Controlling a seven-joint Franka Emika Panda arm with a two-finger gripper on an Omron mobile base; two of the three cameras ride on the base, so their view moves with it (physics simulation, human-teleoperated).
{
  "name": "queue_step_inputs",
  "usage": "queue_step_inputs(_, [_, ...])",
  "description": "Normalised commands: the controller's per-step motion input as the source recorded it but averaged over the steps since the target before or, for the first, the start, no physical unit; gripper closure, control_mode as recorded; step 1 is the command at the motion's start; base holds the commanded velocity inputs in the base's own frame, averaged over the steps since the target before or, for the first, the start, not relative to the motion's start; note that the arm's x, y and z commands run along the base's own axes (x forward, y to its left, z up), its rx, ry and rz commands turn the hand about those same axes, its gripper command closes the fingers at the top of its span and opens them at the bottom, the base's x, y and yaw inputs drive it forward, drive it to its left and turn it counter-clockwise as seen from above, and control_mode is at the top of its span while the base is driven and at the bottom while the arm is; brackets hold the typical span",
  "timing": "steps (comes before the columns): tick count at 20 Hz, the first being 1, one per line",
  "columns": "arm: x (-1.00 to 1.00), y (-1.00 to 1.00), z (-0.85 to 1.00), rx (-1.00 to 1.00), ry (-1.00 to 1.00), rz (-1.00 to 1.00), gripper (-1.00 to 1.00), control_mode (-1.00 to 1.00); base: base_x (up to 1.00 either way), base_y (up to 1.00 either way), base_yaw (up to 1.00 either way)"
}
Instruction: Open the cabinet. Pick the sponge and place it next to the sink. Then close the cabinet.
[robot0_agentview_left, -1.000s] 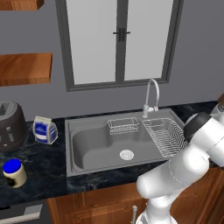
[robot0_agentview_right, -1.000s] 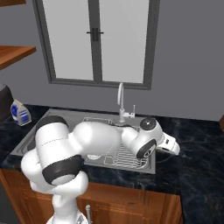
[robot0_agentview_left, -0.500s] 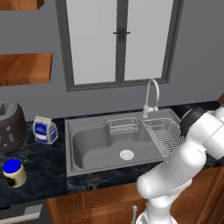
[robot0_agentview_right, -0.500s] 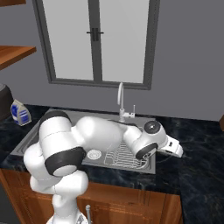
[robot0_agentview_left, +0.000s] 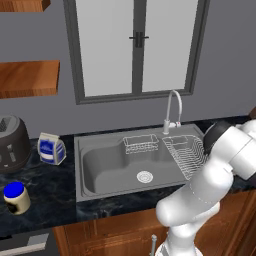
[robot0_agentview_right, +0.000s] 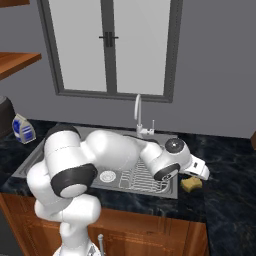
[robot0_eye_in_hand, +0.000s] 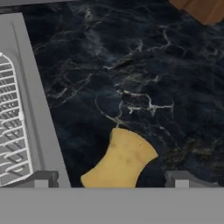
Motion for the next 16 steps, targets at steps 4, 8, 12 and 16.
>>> queue_step_inputs(4, [-0.18, 0.0, 0.09, 0.0, 0.0, 0.0, -1.0, -1.0, 0.0, 0.0, 0.0])
queue_step_inputs(8, [-0.89, 0.26, 0.29, 0.0, 0.01, 0.03, -1.0, -1.0, 0.0, 0.0, 0.0])
queue_step_inputs(12, [-0.87, 0.62, 0.27, 0.0, 0.07, 0.11, -1.0, -1.0, 0.0, 0.0, 0.0])
queue_step_inputs(16, [-0.52, 0.77, 0.54, 0.0, 0.02, 0.14, -1.0, -1.0, 0.0, 0.0, 0.0])
